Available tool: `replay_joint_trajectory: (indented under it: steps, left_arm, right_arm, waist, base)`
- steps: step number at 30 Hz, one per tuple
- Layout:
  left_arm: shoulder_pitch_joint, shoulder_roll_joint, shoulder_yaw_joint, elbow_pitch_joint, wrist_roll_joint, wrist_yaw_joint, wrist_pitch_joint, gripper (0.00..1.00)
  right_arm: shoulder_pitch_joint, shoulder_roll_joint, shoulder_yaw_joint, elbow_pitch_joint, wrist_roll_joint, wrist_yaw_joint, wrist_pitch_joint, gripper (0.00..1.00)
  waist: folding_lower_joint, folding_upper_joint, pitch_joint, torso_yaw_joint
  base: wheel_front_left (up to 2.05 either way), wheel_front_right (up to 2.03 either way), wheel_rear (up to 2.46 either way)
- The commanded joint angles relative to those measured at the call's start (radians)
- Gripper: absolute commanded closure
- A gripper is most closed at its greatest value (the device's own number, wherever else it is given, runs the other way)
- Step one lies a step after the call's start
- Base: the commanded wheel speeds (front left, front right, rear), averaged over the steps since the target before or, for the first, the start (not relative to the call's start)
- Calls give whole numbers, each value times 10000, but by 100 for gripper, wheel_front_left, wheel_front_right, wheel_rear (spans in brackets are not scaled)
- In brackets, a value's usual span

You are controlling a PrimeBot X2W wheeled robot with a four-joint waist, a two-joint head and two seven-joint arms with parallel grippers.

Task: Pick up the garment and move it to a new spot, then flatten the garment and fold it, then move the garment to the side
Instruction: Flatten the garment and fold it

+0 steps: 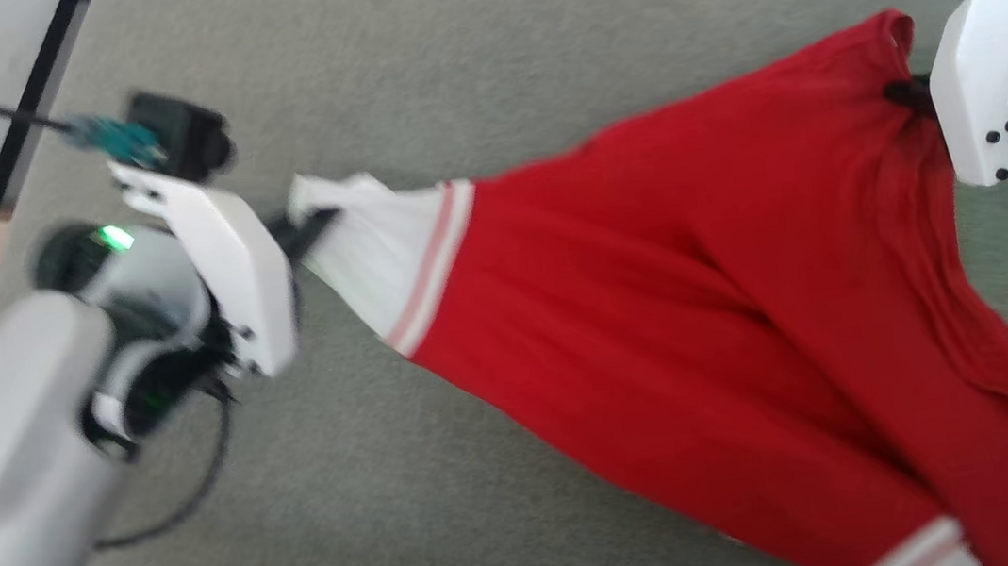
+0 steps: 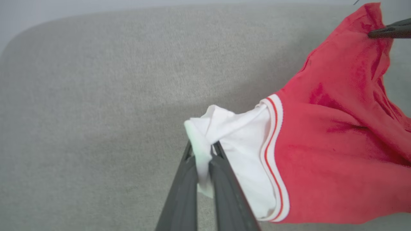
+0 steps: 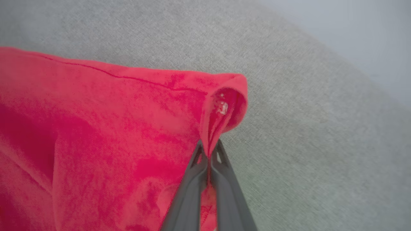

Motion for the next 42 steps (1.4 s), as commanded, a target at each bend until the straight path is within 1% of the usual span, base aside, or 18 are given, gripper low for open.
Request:
replay_joint_trajectory:
  steps: [1, 6, 10, 12, 18, 21, 23, 26, 29, 32, 33, 37, 38, 39, 42]
  left_arm:
    - [-225, 128, 84, 8, 169, 68, 83, 100]
    - [-1290, 621, 252, 104, 421, 57, 684, 100]
    - [-2012, 837, 332, 236, 642, -6, 1012, 100]
    - [-2318, 902, 397, 288, 744, -31, 1068, 100]
    - [-3041, 945, 442, 582, 893, -175, 1167, 100]
    - [-3464, 774, 376, 875, 1215, -261, 969, 100]
    - [-3798, 564, 354, 1208, 1468, -322, 677, 100]
    - [-4462, 188, 281, 1896, 2029, -363, 51, 100]
    - [-5331, -262, 362, 2775, 2638, -354, -1033, 100]
    - [-6278, -655, 486, 3737, 3432, -69, -2617, 100]
    - [-6629, -743, 487, 4018, 3765, 32, -3210, 100]
    - [-7654, -1139, 640, 5038, 4523, 220, -5540, 100]
    - [-7784, -1253, 686, 5279, 4535, 181, -5962, 100]
    - [-7827, -1337, 631, 5498, 4604, 7, -6311, 100]
    - [-7647, -1497, 484, 6001, 4565, -502, -6940, 100]
  right_arm:
    - [-53, -91, 39, -112, 11, -2, -81, 100]
    - [-155, -451, -87, -847, 69, -2, -410, 100]
    - [-260, -653, -438, -1413, -9, -3, -588, 100]
    - [-277, -634, -681, -1673, -44, -2, -597, 100]
    - [-369, -403, -1481, -2308, -390, -2, -323, 100]
    - [-542, -188, -1949, -2371, -778, -2, -336, 100]
    - [-722, 39, -2263, -2222, -1109, -2, -538, 100]
    - [-1150, 432, -2778, -1748, -1948, -2, -1174, 100]
    - [-1735, 1020, -3092, -1080, -2886, -2, -2150, 100]
    - [-2408, 1559, -3413, -146, -3997, -3, -3565, 100]
    - [-2662, 1684, -3520, 117, -4466, -3, -4194, 100]
    - [-3373, 2383, -4349, 1276, -5922, -5, -6536, 100]
    - [-3451, 2551, -4529, 1587, -6227, -5, -6923, 100]
    - [-3525, 2710, -4630, 1825, -6467, -3, -7276, 100]
    - [-3461, 3039, -4674, 2580, -6792, -3, -7638, 100]
  waist:
    - [0, 0, -419, -449]
    - [0, 0, -946, -1118]
    - [0, 0, -1275, -1598]
    - [0, 0, -1426, -1810]
    - [0, 0, -1678, -2294]
    - [0, 0, -1577, -2438]
    - [0, 0, -1401, -2513]
    - [0, 0, -1048, -2624]
    - [0, 0, -661, -2719]
    - [0, 0, -365, -2775]
    - [0, 0, -275, -2788]
    - [0, 0, -99, -2779]
    - [0, 0, -87, -2766]
    - [0, 0, -89, -2750]
    - [0, 0, -103, -2668]
  base:
    - [0, 0, 0]
    - [0, 0, 0]
    - [0, 0, 0]
    - [0, 0, 0]
    - [0, 0, 0]
    - [0, 0, 0]
    - [0, 0, 0]
    - [0, 0, 0]
    - [0, 0, 0]
    - [0, 0, 0]
    - [0, 0, 0]
    - [0, 0, 0]
    - [0, 0, 0]
    - [0, 0, 0]
    - [0, 0, 0]
